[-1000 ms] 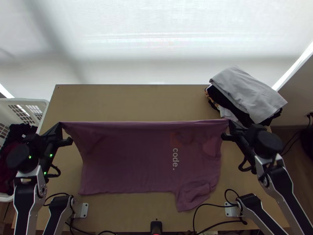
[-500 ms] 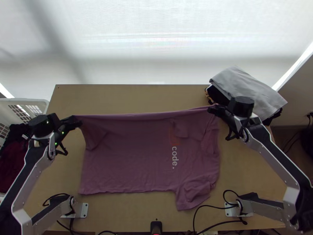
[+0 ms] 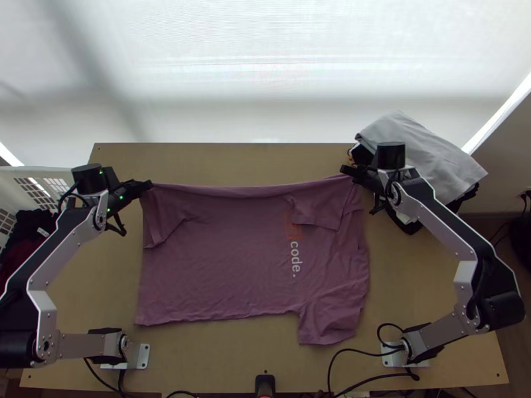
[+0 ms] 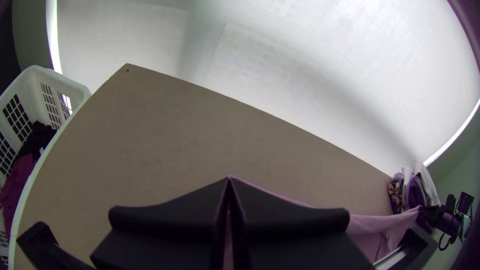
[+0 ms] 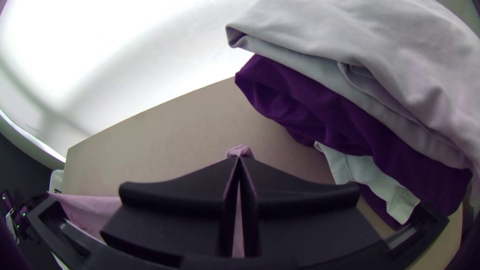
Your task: Fold the t-shirt
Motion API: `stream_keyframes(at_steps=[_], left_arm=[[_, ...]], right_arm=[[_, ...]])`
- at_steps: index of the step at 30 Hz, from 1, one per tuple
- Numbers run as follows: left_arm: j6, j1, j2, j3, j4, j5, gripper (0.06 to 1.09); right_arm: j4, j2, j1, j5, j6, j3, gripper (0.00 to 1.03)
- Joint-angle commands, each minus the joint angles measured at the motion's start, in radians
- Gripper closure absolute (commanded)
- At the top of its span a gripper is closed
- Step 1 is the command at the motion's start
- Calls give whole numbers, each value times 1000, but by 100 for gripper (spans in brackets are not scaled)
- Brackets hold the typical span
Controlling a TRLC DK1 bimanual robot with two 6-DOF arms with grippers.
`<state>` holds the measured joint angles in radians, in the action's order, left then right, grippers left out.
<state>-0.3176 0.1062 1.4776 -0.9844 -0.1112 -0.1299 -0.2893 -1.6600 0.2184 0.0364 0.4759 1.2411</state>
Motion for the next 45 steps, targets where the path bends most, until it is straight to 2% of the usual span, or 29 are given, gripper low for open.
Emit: stream_keyframes(at_steps=[1,7,12,17,22,30,45], left_arm=[[-29,-2,67,-62,-21,7,105],[-52,15,220,-209,-156,1,105],[-52,18,277,-280,-205,-2,105],[-66,18,329,-361,-312,-2,105],[-60,21,336,-379,-360,-10,105],[-9,26,283,-362,-499,-60,105],[55,64,108,-197,-550,-126,105]], right_arm=[[-4,-46,-11,2,29,52,100],[-47,-101,-22,3,58,113,100],[-113,-144,-27,3,87,172,100],[-152,-187,-37,3,81,228,100],[-189,-219,-44,3,35,282,100],[-217,-169,-40,3,-43,224,100],[-217,25,-25,5,-106,3,100]])
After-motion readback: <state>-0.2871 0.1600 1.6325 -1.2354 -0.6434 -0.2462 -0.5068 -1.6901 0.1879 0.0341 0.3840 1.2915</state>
